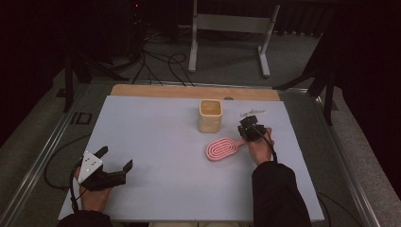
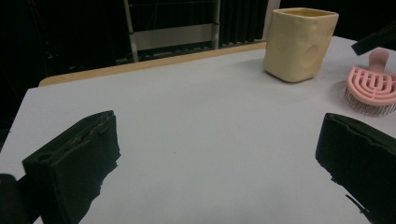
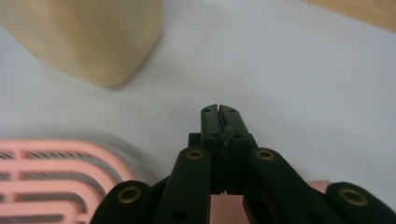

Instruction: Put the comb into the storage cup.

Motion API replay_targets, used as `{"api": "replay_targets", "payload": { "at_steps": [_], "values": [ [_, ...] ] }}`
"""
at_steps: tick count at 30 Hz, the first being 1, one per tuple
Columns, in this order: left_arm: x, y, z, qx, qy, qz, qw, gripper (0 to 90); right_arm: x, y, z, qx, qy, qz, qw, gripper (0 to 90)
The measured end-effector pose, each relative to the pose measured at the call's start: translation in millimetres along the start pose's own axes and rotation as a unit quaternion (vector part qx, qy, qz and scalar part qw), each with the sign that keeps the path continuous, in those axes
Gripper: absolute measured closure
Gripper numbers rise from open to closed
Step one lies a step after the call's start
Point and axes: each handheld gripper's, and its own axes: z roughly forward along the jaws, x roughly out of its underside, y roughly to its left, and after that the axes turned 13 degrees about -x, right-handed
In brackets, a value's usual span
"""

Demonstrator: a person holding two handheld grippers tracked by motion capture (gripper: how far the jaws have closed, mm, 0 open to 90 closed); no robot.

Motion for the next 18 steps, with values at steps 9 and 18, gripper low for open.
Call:
{"api": "replay_targets", "payload": {
  "at_steps": [9, 18],
  "values": [
    [0.3, 0.6, -0.2, -0.001, 0.000, -0.002, 1.0000, 0.2, 10.7, -3.8, 4.8, 0.013, 0.046, -0.004, 0.9989, 90.0],
    [0.5, 0.5, -0.3, -0.002, 0.001, -0.001, 1.0000, 0.1, 23.2, -2.9, -6.8, 0.024, 0.074, -0.002, 0.9970, 90.0]
  ]
}}
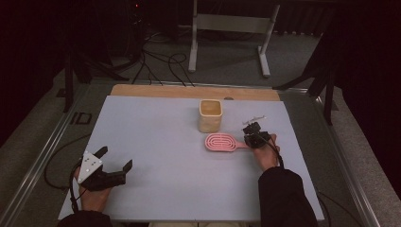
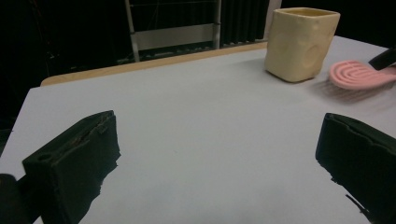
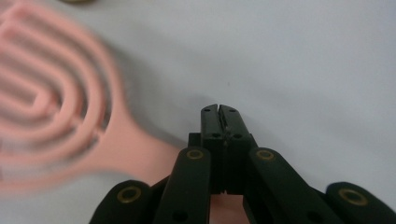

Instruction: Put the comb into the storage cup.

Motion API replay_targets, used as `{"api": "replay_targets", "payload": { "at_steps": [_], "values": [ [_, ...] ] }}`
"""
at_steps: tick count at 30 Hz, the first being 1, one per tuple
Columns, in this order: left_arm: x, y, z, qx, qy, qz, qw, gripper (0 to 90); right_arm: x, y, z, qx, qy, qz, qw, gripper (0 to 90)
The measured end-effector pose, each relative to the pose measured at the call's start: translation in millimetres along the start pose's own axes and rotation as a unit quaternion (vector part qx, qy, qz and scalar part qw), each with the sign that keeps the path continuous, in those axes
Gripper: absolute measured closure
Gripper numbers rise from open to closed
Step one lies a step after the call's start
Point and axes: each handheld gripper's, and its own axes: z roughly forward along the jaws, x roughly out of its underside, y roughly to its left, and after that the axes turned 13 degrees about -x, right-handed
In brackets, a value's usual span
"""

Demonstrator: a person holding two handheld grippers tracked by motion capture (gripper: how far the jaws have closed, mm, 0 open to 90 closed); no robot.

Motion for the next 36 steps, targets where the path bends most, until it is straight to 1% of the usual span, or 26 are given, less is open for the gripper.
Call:
{"api": "replay_targets", "payload": {
  "at_steps": [2, 3, 7, 11, 19, 21, 23, 24, 31, 36],
  "values": [
    [0.1, 0.1, 0.1, 0.000, 0.000, -0.001, 1.0000, 0.1, 4.3, 0.8, -3.3, -0.004, -0.003, 0.000, 1.0000, 90.0],
    [0.1, 0.2, 0.1, -0.001, 0.001, 0.000, 1.0000, 0.1, 7.2, 1.7, -5.6, -0.010, -0.007, -0.001, 0.9999, 90.0],
    [0.2, -0.1, 0.3, 0.000, 0.001, 0.000, 1.0000, 0.1, 15.2, 5.4, -10.9, -0.016, -0.010, -0.005, 0.9998, 90.0],
    [0.4, -0.1, 0.5, -0.001, 0.001, 0.000, 1.0000, 0.1, 22.9, 9.5, -14.2, -0.024, -0.003, -0.010, 0.9997, 90.0],
    [0.5, 0.0, 0.5, -0.001, 0.002, 0.000, 1.0000, 0.2, 35.6, 14.9, -18.6, -0.026, 0.005, -0.020, 0.9994, 90.0],
    [0.6, -0.2, 0.7, -0.001, 0.002, 0.000, 1.0000, 0.1, 37.6, 15.5, -19.8, -0.027, 0.008, -0.018, 0.9994, 90.0],
    [0.6, -0.2, 0.6, -0.001, 0.002, 0.000, 1.0000, 0.2, 38.9, 16.8, -21.2, -0.034, 0.007, -0.017, 0.9993, 90.0],
    [0.6, -0.2, 0.6, -0.001, 0.002, 0.000, 1.0000, 0.1, 39.3, 18.0, -22.3, -0.035, 0.010, -0.022, 0.9991, 90.0],
    [0.6, 0.0, 0.5, -0.002, 0.002, -0.001, 1.0000, 0.2, 41.0, 25.6, -26.2, -0.043, 0.014, -0.030, 0.9985, 90.0],
    [0.7, 0.4, 0.6, -0.001, 0.001, -0.002, 1.0000, 0.2, 42.7, 27.4, -28.8, -0.059, 0.018, -0.022, 0.9978, 90.0]
  ]
}}
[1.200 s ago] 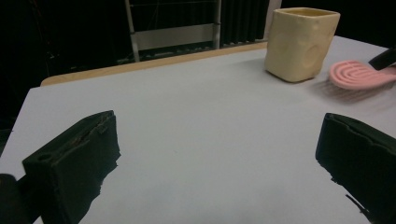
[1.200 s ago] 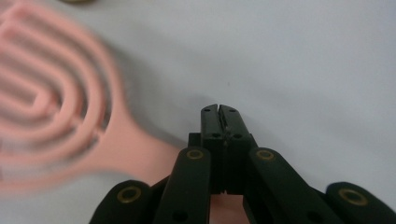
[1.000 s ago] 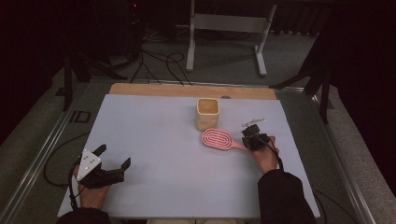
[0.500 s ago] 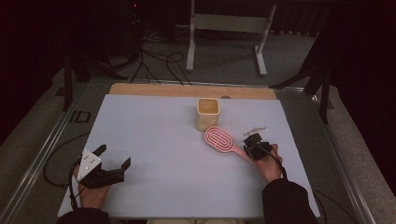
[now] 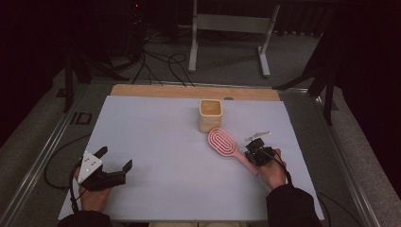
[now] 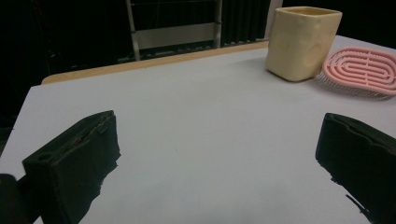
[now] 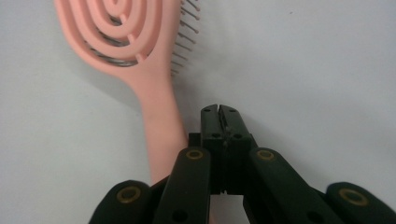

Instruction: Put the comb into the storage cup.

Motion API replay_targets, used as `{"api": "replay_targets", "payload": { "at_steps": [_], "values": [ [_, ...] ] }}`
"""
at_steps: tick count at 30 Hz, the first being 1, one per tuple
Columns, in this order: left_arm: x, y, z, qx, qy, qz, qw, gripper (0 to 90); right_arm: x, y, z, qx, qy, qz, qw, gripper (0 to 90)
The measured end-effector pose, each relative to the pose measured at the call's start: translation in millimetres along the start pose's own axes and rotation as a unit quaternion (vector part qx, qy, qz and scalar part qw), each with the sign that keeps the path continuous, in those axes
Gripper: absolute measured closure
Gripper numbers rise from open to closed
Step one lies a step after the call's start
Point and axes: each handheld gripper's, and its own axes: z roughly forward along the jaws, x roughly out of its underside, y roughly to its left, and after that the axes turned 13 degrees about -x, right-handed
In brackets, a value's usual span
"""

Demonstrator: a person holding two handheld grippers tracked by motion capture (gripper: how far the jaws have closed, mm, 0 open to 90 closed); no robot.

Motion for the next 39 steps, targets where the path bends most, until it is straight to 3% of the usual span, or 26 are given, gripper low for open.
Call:
{"api": "replay_targets", "payload": {
  "at_steps": [9, 11, 12, 13, 16, 18, 19, 20, 22, 23, 24, 27, 28, 29, 30, 31, 35, 36, 37, 38, 39],
  "values": [
    [0.1, -0.3, 0.1, -0.002, 0.000, 0.000, 1.0000, 0.2, 8.4, -0.8, -3.7, 0.004, -0.042, -0.003, 0.9991, 84.8],
    [0.2, -0.3, 0.1, -0.002, 0.000, 0.000, 1.0000, 0.2, 9.3, -1.1, -9.5, 0.007, -0.075, -0.003, 0.9971, 79.8],
    [0.2, -0.3, 0.1, -0.002, 0.001, 0.001, 1.0000, 0.2, 9.3, -1.1, -9.5, 0.007, -0.075, -0.003, 0.9971, 79.8],
    [0.2, -0.4, 0.1, -0.002, 0.000, 0.000, 1.0000, 0.2, 9.6, 0.3, -14.6, 0.005, -0.103, -0.008, 0.9946, 75.1],
    [0.2, -0.2, -0.2, -0.003, 0.000, 0.001, 1.0000, 0.1, 9.9, 4.6, -24.0, 0.000, -0.144, -0.019, 0.9894, 69.7],
    [0.2, 0.0, -0.3, -0.003, 0.000, 0.000, 1.0000, 0.1, 10.2, 7.6, -29.8, 0.005, -0.164, -0.027, 0.9861, 62.6],
    [0.2, 0.0, -0.3, -0.003, 0.000, 0.000, 1.0000, 0.2, 10.2, 7.6, -29.8, 0.005, -0.164, -0.027, 0.9861, 62.6],
    [0.2, 0.1, -0.3, -0.004, 0.000, 0.000, 1.0000, 0.2, 11.1, 9.5, -35.5, 0.002, -0.186, -0.029, 0.9822, 55.0],
    [0.1, 0.3, -0.6, -0.002, -0.002, 0.000, 1.0000, 0.1, 12.6, 11.1, -40.9, 0.007, -0.205, -0.026, 0.9784, 46.6],
    [0.1, 0.3, -0.6, -0.002, -0.002, 0.000, 1.0000, 0.2, 12.6, 11.1, -40.9, 0.007, -0.205, -0.026, 0.9784, 46.6],
    [0.0, 0.3, -0.9, -0.003, -0.003, -0.001, 1.0000, 0.1, 15.8, 11.2, -46.2, 0.005, -0.228, -0.012, 0.9737, 39.6],
    [0.0, 1.1, -1.4, -0.003, -0.005, -0.004, 1.0000, 0.2, 22.0, 12.2, -52.2, 0.000, -0.259, 0.003, 0.9660, 28.9],
    [0.0, 1.1, -1.4, -0.003, -0.005, -0.004, 1.0000, 0.2, 22.0, 12.2, -52.2, 0.000, -0.259, 0.003, 0.9660, 28.9],
    [0.0, 1.3, -1.5, -0.002, -0.005, -0.006, 1.0000, 0.1, 27.7, 14.2, -56.4, 0.007, -0.275, 0.004, 0.9614, 20.9],
    [0.0, 1.3, -1.5, -0.002, -0.005, -0.006, 1.0000, 0.1, 27.7, 14.2, -56.4, 0.007, -0.275, 0.004, 0.9614, 20.9],
    [0.0, 1.5, -1.6, -0.002, -0.005, -0.007, 1.0000, 0.2, 35.7, 17.7, -61.7, 0.009, -0.292, 0.001, 0.9565, 16.9],
    [-0.4, 0.6, -1.4, 0.006, -0.004, -0.005, 1.0000, 0.2, 52.1, 23.1, -69.9, 0.010, -0.314, -0.002, 0.9493, 14.1],
    [-0.4, 0.6, -1.4, 0.006, -0.004, -0.005, 1.0000, 0.2, 52.1, 23.1, -69.9, 0.010, -0.314, -0.002, 0.9493, 14.1],
    [-1.0, 0.1, -1.9, 0.009, -0.005, -0.005, 0.9999, 0.2, 63.7, 25.7, -73.3, 0.012, -0.328, 0.000, 0.9447, 13.7],
    [-1.0, 0.1, -1.9, 0.009, -0.005, -0.005, 0.9999, 0.2, 63.7, 25.7, -73.3, 0.012, -0.328, 0.000, 0.9447, 13.7],
    [-1.7, 0.4, -2.9, 0.015, -0.006, -0.007, 0.9998, 0.2, 72.4, 26.5, -74.9, 0.013, -0.335, -0.005, 0.9421, 13.1]
  ]
}}
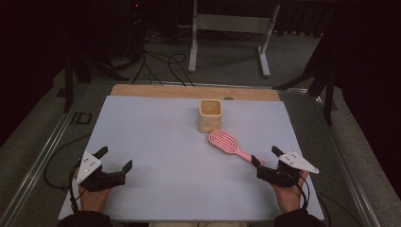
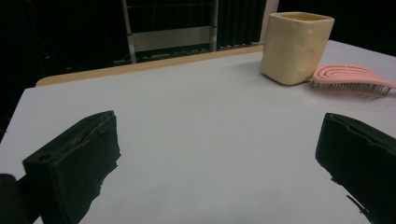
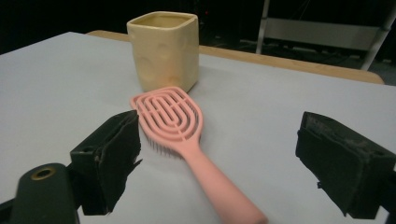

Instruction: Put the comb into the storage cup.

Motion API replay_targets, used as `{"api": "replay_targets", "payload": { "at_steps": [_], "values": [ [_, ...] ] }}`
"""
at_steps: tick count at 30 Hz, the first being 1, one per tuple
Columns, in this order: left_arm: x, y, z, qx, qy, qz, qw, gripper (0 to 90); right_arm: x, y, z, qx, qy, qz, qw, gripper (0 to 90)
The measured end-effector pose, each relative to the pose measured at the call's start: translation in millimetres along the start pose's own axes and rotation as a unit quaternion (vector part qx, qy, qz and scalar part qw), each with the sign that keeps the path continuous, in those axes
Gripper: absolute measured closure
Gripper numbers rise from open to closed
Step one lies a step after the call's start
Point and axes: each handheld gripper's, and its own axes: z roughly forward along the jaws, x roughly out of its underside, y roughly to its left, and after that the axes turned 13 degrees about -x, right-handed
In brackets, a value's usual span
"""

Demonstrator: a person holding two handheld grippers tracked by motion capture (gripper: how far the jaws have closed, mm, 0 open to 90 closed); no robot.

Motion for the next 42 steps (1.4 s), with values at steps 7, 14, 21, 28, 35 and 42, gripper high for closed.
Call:
{"api": "replay_targets", "payload": {
  "at_steps": [7, 14, 21, 28, 35, 42],
  "values": [
    [-2.5, -0.6, 0.1, 0.017, -0.001, -0.001, 0.9998, 0.2, 15.9, 0.2, -15.4, 0.004, -0.025, -0.001, 0.9997, 12.3],
    [-2.6, -2.6, 2.5, 0.021, 0.004, 0.007, 0.9998, 0.2, 20.5, 0.6, -12.9, 0.009, -0.018, -0.002, 0.9998, 11.7],
    [-1.8, -2.5, 2.9, 0.016, 0.005, 0.008, 0.9998, 0.1, 23.9, -4.4, -9.2, -0.003, -0.007, 0.015, 0.9999, 11.8],
    [-1.0, -1.9, 2.3, 0.009, 0.006, 0.009, 0.9999, 0.1, 22.1, -5.4, -7.8, -0.011, 0.002, 0.022, 0.9997, 11.9],
    [0.0, -1.2, 1.7, 0.001, 0.007, 0.004, 1.0000, 0.2, 12.1, -5.3, -7.6, -0.017, 0.004, 0.035, 0.9992, 11.5],
    [1.1, -0.4, 2.4, -0.001, 0.011, 0.003, 0.9999, 0.1, -4.0, -3.5, -2.7, -0.025, 0.016, 0.033, 0.9990, 8.5]
  ]
}}
